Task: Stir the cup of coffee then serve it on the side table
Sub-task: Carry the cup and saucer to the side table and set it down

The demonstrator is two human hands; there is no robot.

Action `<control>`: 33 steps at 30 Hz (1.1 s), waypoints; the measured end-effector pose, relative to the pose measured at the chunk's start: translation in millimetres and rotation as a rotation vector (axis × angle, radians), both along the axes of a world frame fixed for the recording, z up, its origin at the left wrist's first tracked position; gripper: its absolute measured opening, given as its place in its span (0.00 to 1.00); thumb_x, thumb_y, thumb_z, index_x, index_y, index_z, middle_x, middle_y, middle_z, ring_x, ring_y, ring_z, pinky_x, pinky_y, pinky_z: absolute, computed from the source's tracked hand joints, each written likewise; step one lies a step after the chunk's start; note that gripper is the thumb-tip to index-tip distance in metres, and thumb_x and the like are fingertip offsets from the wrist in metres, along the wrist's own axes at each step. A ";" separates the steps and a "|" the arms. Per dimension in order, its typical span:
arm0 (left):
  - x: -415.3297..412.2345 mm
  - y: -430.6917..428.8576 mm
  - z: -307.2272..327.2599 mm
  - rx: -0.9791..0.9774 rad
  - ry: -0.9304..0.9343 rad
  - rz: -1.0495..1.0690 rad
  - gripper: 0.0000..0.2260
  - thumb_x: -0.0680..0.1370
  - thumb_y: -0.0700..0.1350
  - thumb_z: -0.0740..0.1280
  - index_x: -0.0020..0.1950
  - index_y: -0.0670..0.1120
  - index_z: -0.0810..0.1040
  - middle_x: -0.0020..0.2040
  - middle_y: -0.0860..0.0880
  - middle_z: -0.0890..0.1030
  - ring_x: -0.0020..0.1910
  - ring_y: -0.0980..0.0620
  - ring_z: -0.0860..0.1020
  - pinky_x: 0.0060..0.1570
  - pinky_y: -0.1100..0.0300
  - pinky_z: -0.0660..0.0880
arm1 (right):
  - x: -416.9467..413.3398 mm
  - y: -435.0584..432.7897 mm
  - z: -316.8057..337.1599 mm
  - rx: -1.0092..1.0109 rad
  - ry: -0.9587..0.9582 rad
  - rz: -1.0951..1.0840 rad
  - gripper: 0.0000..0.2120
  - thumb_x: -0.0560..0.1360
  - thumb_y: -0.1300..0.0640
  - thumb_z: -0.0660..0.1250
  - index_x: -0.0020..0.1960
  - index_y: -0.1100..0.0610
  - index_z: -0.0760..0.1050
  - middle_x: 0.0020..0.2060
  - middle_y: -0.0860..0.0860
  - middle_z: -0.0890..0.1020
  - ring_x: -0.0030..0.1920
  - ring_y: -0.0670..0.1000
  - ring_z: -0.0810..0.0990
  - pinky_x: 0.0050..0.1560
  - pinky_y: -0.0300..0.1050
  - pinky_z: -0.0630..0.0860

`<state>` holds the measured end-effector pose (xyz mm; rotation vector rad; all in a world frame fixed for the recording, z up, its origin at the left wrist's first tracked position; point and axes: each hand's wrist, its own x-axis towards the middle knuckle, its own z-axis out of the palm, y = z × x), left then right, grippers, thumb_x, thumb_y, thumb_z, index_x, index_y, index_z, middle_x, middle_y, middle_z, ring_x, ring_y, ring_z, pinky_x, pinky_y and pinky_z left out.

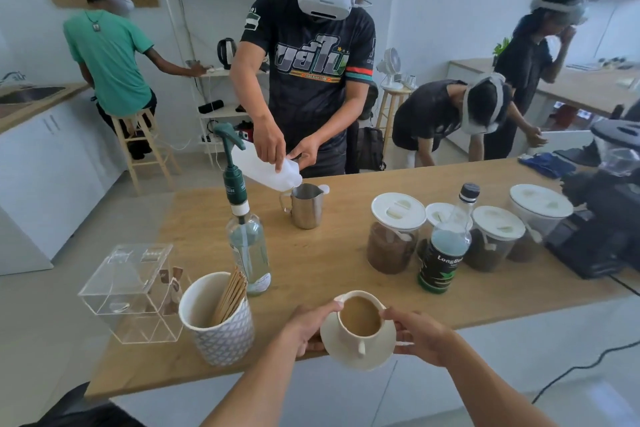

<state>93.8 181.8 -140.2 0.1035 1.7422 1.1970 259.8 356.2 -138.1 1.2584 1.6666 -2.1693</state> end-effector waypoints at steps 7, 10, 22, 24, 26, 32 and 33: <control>51.9 34.1 -1.2 0.018 0.039 -0.140 0.17 0.70 0.55 0.75 0.51 0.44 0.84 0.40 0.48 0.84 0.39 0.50 0.82 0.39 0.59 0.79 | 68.9 17.0 -4.6 -0.025 -0.002 -0.150 0.21 0.71 0.52 0.75 0.60 0.60 0.79 0.54 0.59 0.82 0.56 0.59 0.81 0.51 0.51 0.79; 82.1 50.1 -1.3 0.022 0.042 -0.215 0.17 0.70 0.56 0.74 0.52 0.45 0.83 0.44 0.47 0.84 0.44 0.49 0.81 0.40 0.58 0.78 | 107.1 22.3 -2.4 -0.019 -0.002 -0.199 0.19 0.72 0.52 0.73 0.59 0.60 0.79 0.55 0.59 0.81 0.56 0.59 0.80 0.51 0.50 0.79; 244.3 117.5 3.4 0.037 0.050 -0.502 0.22 0.69 0.57 0.74 0.56 0.45 0.80 0.55 0.44 0.83 0.56 0.44 0.79 0.54 0.48 0.79 | 302.5 16.0 21.3 0.021 0.068 -0.506 0.12 0.74 0.57 0.71 0.55 0.62 0.80 0.46 0.57 0.81 0.47 0.56 0.79 0.48 0.48 0.73; 282.9 125.5 4.4 0.038 0.035 -0.550 0.21 0.69 0.56 0.75 0.56 0.44 0.80 0.55 0.43 0.83 0.56 0.43 0.80 0.53 0.48 0.79 | 344.0 13.2 22.3 0.024 0.069 -0.562 0.15 0.72 0.57 0.72 0.56 0.62 0.79 0.46 0.57 0.80 0.48 0.56 0.77 0.48 0.49 0.72; 317.4 131.7 4.2 0.046 0.016 -0.575 0.21 0.70 0.55 0.75 0.57 0.43 0.80 0.54 0.43 0.83 0.55 0.43 0.80 0.50 0.50 0.79 | 380.1 10.7 21.8 0.030 0.066 -0.608 0.14 0.74 0.58 0.71 0.58 0.63 0.78 0.46 0.57 0.80 0.48 0.56 0.77 0.48 0.49 0.72; 424.8 145.4 3.9 0.057 -0.016 -0.694 0.19 0.72 0.51 0.75 0.56 0.41 0.82 0.50 0.43 0.84 0.49 0.46 0.82 0.39 0.56 0.78 | 492.3 -5.7 17.1 0.035 0.067 -0.738 0.09 0.76 0.58 0.69 0.53 0.61 0.80 0.44 0.55 0.81 0.46 0.55 0.79 0.46 0.47 0.76; 445.2 146.6 4.2 0.057 -0.020 -0.720 0.18 0.72 0.51 0.75 0.56 0.41 0.82 0.49 0.43 0.85 0.49 0.46 0.82 0.40 0.56 0.78 | 513.7 -10.6 15.7 0.035 0.063 -0.766 0.09 0.76 0.58 0.69 0.54 0.61 0.80 0.44 0.55 0.81 0.46 0.55 0.79 0.46 0.47 0.75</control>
